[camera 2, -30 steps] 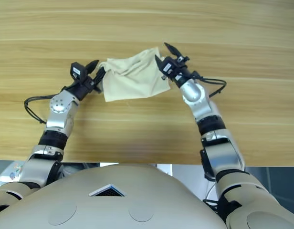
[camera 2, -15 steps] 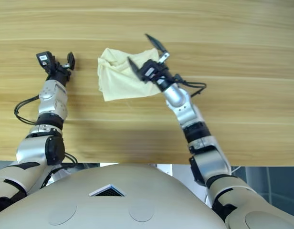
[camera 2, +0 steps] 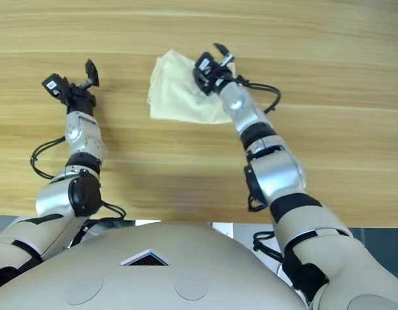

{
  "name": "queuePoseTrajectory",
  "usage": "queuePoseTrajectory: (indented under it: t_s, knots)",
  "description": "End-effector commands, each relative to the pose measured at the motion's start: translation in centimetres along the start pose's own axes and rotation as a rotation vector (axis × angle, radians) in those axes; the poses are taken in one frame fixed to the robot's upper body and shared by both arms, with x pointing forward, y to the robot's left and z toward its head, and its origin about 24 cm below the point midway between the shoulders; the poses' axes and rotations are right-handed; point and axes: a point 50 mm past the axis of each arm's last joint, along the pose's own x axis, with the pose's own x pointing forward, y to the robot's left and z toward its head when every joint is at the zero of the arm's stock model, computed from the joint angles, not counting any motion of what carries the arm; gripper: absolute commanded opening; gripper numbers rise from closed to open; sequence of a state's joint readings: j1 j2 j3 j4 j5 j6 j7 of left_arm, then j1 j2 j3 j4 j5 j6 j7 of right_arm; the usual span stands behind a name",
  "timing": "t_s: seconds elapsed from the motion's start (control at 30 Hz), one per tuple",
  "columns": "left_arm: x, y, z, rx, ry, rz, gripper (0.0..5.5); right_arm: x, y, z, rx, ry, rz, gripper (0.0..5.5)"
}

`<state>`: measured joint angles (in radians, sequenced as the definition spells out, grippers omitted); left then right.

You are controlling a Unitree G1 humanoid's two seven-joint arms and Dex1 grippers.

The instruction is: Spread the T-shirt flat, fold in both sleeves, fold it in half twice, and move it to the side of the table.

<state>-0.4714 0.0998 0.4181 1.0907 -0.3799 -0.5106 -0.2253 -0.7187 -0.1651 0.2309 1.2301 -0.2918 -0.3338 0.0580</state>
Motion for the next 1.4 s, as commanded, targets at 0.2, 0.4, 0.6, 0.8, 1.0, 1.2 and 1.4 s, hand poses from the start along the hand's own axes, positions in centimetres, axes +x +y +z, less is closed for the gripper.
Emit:
queuePoseTrajectory:
  t_s: [0.2,0.4,0.6,0.8,1.0,1.2,1.4]
  knots:
    - [-1.1,1.6,-0.7,-0.076,-0.01,0.065,5.39,-5.3,-7.7,-9.2,0.381,0.46,-0.464,4.36]
    - [-3.4,6.4,0.4,-0.121,-0.119,0.221,5.39,-12.5,-16.2,-12.7,0.59,0.611,-1.003,4.36]
    - [-6.0,10.0,1.4,-0.117,-0.201,0.332,5.39,-13.9,-16.0,-13.8,0.714,0.672,-1.151,4.36]
    - [-6.2,10.2,2.3,-0.063,-0.226,0.345,5.39,-11.8,-16.5,-11.5,0.755,0.512,-1.221,4.36]
    - [-1.3,4.6,3.8,0.179,-0.196,0.269,5.39,-2.9,-12.7,0.3,0.535,-0.11,-0.875,4.36]
    - [-1.1,2.4,0.7,0.335,-0.067,0.268,5.39,0.6,-2.6,3.6,0.41,-0.168,-0.479,4.36]
    - [-1.5,-1.6,-0.4,0.6,-0.15,0.067,5.39,-0.7,-0.1,-0.1,0.489,-0.089,-0.382,4.36]
